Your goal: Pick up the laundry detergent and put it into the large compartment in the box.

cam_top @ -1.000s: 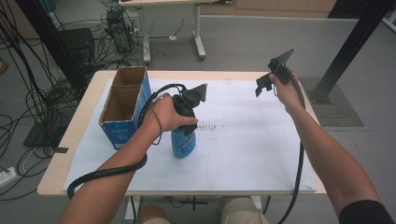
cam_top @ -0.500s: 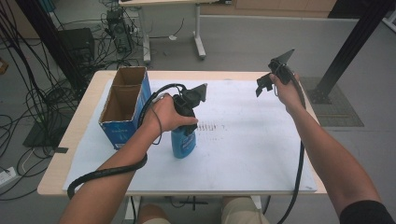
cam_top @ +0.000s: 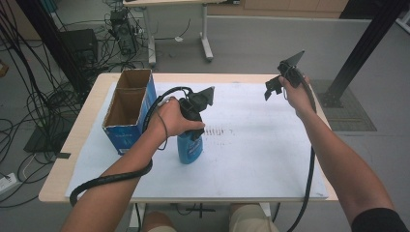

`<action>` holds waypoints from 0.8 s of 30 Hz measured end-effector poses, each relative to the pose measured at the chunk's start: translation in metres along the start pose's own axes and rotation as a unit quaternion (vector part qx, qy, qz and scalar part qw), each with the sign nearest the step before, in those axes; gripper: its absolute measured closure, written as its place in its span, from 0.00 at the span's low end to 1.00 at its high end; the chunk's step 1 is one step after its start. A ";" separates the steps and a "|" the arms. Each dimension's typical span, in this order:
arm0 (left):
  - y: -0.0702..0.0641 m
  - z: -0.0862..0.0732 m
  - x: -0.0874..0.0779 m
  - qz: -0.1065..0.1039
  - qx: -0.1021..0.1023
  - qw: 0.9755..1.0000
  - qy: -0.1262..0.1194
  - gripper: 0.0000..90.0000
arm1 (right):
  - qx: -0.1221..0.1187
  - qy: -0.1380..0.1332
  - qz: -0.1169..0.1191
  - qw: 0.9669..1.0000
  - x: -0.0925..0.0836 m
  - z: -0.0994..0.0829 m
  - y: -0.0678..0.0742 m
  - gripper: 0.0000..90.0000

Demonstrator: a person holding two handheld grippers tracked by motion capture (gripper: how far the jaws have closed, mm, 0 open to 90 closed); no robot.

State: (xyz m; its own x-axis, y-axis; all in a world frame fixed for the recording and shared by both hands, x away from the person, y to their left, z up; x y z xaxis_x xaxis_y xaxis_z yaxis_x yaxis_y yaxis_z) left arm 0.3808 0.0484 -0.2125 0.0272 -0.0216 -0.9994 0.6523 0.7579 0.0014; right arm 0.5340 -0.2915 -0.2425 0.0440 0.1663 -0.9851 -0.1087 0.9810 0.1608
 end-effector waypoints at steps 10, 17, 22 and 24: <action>-0.001 0.000 0.000 0.001 0.000 1.000 0.000 0.41 | -0.001 -0.001 0.002 1.000 -0.001 -0.001 -0.001 0.06; 0.000 0.000 0.000 0.001 0.000 1.000 -0.001 0.41 | -0.001 0.001 0.003 1.000 0.000 0.000 0.000 0.06; 0.000 -0.001 0.000 0.001 -0.001 1.000 -0.002 0.41 | -0.002 0.000 0.003 1.000 0.000 0.000 0.001 0.06; 0.000 0.000 0.000 0.001 0.000 1.000 -0.001 0.41 | -0.004 0.000 0.003 1.000 0.000 0.000 0.001 0.06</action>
State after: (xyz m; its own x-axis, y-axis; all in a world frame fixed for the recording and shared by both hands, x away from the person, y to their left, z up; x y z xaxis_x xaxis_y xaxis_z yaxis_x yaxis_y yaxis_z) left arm 0.3804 0.0484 -0.2126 0.0295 -0.0218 -0.9993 0.6519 0.7583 0.0028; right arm 0.5339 -0.2907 -0.2425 0.0428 0.1724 -0.9841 -0.1165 0.9791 0.1665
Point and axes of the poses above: each handheld gripper's, and its own axes: x roughly forward along the jaws, z roughly out of its top, y roughly to its left, the point moved 5 cm from there along x, roughly forward along the jaws, and after that the axes turned 4 degrees about -x, right-handed, at the moved point
